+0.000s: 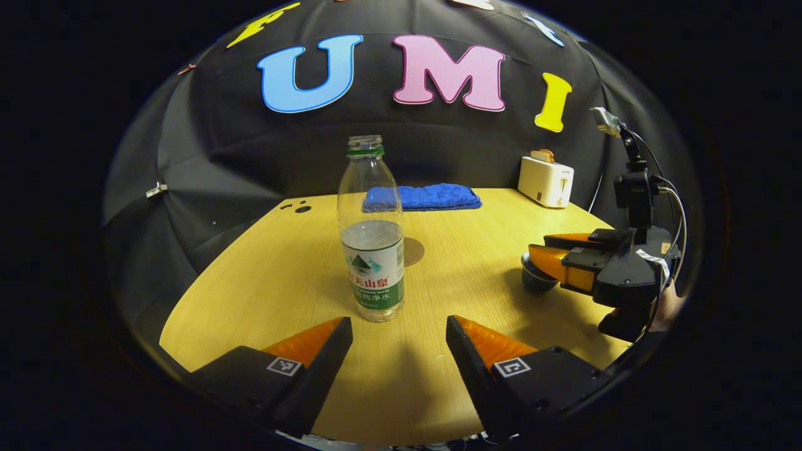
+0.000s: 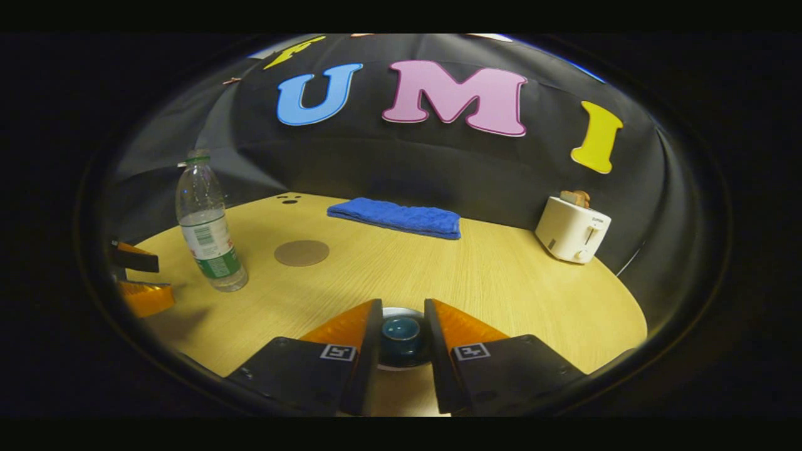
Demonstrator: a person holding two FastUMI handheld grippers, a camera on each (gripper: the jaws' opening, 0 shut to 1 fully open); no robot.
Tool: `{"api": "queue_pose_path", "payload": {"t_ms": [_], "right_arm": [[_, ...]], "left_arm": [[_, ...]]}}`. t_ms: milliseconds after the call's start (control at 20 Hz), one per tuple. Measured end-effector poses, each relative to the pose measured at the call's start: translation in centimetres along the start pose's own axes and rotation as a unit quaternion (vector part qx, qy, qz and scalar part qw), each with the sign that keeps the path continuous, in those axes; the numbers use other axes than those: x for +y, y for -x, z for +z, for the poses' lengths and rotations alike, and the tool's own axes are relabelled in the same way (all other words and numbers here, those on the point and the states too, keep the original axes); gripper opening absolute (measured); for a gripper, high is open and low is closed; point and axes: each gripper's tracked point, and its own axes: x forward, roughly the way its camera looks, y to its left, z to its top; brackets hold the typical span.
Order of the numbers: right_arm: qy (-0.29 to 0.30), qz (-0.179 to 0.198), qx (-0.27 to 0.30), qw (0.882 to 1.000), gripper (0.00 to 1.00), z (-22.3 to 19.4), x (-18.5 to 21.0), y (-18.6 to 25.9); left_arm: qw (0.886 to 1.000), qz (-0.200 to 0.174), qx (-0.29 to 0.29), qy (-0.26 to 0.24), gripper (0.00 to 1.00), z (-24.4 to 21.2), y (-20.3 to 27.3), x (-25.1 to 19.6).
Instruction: Open the teacup lid with one hand, grasp the water bottle and pour water into the teacup with the other hand; after pouring, place the water bottle on the coaster and then close the teacup lid.
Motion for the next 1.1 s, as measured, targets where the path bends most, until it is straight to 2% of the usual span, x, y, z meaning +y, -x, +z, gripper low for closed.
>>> {"api": "queue_pose_path", "payload": {"t_ms": [50, 100, 150, 200, 350, 400, 500, 550, 600, 650, 700, 800, 850, 900, 1050, 1100], "right_arm": [[0.004, 0.000, 0.003, 1.000, 0.41, -0.2, 0.0, -0.2], [0.004, 0.001, 0.003, 1.000, 0.33, -0.1, 0.0, 0.0], [0.002, 0.006, 0.004, 1.000, 0.38, -0.1, 0.2, -0.1], [-0.001, 0.002, 0.003, 1.000, 0.33, -0.1, -0.1, 0.0], [-0.016, 0.003, 0.003, 1.000, 0.31, -0.1, 0.0, -0.1], [-0.016, 0.005, 0.003, 1.000, 0.33, 0.0, 0.1, -0.2], [-0.023, 0.009, 0.005, 1.000, 0.19, 0.0, 0.1, -0.2], [-0.025, 0.009, 0.006, 1.000, 0.19, 0.1, 0.1, -0.3], [-0.025, 0.007, 0.006, 1.000, 0.24, 0.2, 0.0, -0.2], [-0.026, 0.006, 0.006, 1.000, 0.19, 0.3, -0.1, -0.1], [-0.028, 0.004, 0.005, 1.000, 0.24, 0.5, -0.3, -0.1], [-0.034, -0.002, 0.002, 0.999, 0.24, 0.8, -0.7, 0.3], [-0.037, -0.010, -0.004, 0.999, 0.19, 1.0, -1.0, 0.6], [-0.040, -0.015, -0.006, 0.999, 0.24, 1.0, -1.2, 0.7], [-0.055, -0.020, -0.002, 0.998, 0.24, 0.8, -1.2, 1.1], [-0.059, -0.020, -0.001, 0.998, 0.19, 0.8, -1.1, 1.2]], "left_arm": [[1.000, 0.001, 0.000, 0.001, 0.95, 0.0, 0.0, 0.0], [1.000, 0.002, -0.002, 0.001, 0.95, 0.0, 0.0, 0.2], [1.000, 0.004, -0.004, 0.000, 0.95, 0.2, -0.1, 0.3], [1.000, 0.005, -0.007, -0.001, 0.95, 0.3, -0.2, 0.5], [1.000, 0.014, -0.020, -0.004, 0.95, 0.9, -0.9, 1.2], [1.000, 0.014, -0.027, -0.002, 0.95, 1.4, -1.1, 1.3], [0.999, 0.012, -0.041, 0.009, 0.95, 2.2, -1.5, 1.5], [0.999, 0.016, -0.048, 0.015, 0.96, 2.6, -1.9, 1.9], [0.998, 0.019, -0.053, 0.022, 0.95, 3.1, -2.4, 2.2], [0.998, 0.021, -0.059, 0.027, 0.95, 3.5, -2.8, 2.4], [0.997, 0.023, -0.066, 0.031, 0.95, 4.0, -3.3, 2.7], [0.996, 0.027, -0.080, 0.027, 0.96, 4.8, -4.1, 3.4], [0.996, 0.030, -0.087, 0.022, 0.95, 5.3, -4.5, 3.7], [0.995, 0.026, -0.093, 0.020, 0.95, 5.7, -4.9, 3.7], [0.994, 0.011, -0.105, 0.021, 0.96, 6.6, -6.2, 3.4], [0.994, 0.011, -0.108, 0.021, 0.95, 7.0, -6.8, 3.5]]}}
